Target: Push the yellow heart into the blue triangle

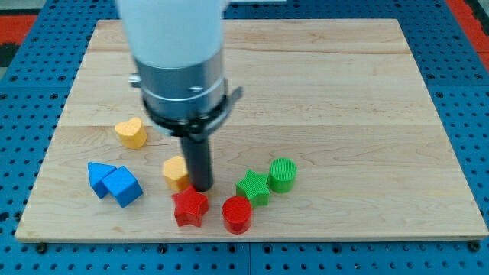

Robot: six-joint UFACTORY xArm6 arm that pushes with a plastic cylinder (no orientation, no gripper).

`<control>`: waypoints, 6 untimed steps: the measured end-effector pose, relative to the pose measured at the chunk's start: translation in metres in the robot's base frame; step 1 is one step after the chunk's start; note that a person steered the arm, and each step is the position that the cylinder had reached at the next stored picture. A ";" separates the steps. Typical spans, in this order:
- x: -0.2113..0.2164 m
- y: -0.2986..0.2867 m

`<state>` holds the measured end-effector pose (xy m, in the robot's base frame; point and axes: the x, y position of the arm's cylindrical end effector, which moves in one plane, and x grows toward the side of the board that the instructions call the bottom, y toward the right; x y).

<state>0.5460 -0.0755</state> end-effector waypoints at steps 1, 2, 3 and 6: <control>-0.011 -0.024; -0.024 -0.034; -0.037 -0.022; -0.113 -0.077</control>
